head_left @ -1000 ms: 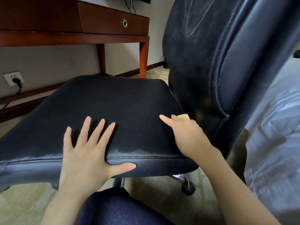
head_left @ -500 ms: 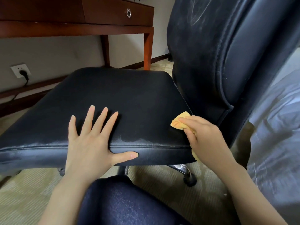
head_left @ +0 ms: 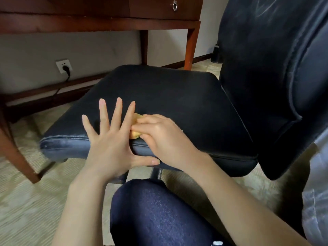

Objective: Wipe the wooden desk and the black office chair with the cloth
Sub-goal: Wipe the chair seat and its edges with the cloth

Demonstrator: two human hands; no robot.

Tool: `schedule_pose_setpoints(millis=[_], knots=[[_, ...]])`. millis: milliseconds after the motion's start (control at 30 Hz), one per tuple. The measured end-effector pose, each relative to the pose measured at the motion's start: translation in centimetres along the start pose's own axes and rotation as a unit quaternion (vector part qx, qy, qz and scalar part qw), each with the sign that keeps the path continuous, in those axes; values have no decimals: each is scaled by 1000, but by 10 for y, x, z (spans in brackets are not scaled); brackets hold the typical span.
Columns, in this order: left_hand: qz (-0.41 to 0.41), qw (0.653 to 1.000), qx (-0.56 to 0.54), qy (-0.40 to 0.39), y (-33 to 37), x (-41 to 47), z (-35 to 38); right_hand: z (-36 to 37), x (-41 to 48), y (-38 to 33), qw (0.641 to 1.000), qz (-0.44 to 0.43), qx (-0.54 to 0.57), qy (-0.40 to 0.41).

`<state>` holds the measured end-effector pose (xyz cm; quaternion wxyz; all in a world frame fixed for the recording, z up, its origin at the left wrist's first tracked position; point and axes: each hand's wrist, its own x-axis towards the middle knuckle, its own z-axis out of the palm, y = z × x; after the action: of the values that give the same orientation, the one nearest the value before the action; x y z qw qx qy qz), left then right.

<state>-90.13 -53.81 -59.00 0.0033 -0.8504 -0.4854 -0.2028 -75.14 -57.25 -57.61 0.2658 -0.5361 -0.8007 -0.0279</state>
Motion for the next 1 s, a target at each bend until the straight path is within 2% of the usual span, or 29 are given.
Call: schedule_pose_setpoints(millis=[100, 267, 400, 533, 700, 767, 1000], knots=[[-69, 997, -22, -15, -14, -3, -6, 9, 7, -4, 999, -43, -1, 9], [-74, 997, -12, -23, -15, -3, -2, 2, -28, 11, 997, -31, -27, 58], [-70, 997, 0, -32, -18, -3, -1, -18, -71, 25, 991, 10, -48, 121], [-71, 997, -3, -32, -17, -5, 0, -39, -113, 44, 984, 60, -80, 148], [-66, 997, -8, -28, -15, -4, -1, -53, -134, 55, 960, 174, 6, 221], [-65, 997, -7, -28, -15, -4, -1, -57, -131, 56, 961, 192, 33, 197], [-69, 997, -2, -42, -14, -5, -2, -62, -81, 50, 983, 163, 41, 78]])
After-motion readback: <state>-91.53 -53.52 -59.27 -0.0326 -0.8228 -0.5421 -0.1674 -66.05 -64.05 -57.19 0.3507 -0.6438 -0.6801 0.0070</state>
